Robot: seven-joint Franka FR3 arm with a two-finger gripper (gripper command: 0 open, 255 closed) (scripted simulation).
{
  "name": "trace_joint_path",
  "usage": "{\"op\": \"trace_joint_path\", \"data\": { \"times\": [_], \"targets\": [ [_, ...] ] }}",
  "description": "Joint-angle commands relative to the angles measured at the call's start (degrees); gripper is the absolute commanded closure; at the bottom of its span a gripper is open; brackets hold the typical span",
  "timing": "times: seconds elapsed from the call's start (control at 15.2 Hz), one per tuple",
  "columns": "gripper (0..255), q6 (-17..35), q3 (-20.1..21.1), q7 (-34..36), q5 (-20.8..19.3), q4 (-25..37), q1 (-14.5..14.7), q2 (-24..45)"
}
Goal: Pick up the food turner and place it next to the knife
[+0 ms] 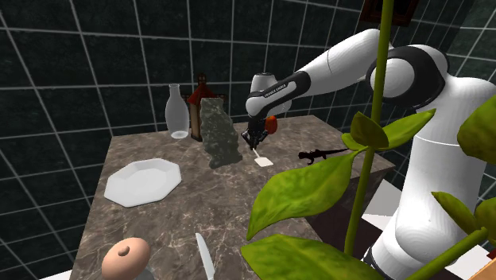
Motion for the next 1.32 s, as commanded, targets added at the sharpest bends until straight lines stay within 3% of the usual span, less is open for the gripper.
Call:
{"op": "trace_joint_path", "data": {
  "times": [0.0,0.33,1.25],
  "targets": [
    [255,0.00,0.00,0.00,0.00,0.00,0.00,0.00],
    [255,0.00,0.00,0.00,0.00,0.00,0.00,0.00],
    [255,-9.58,-0.14,0.18,-0.46,4.78,0.14,-4.81]
  ]
}}
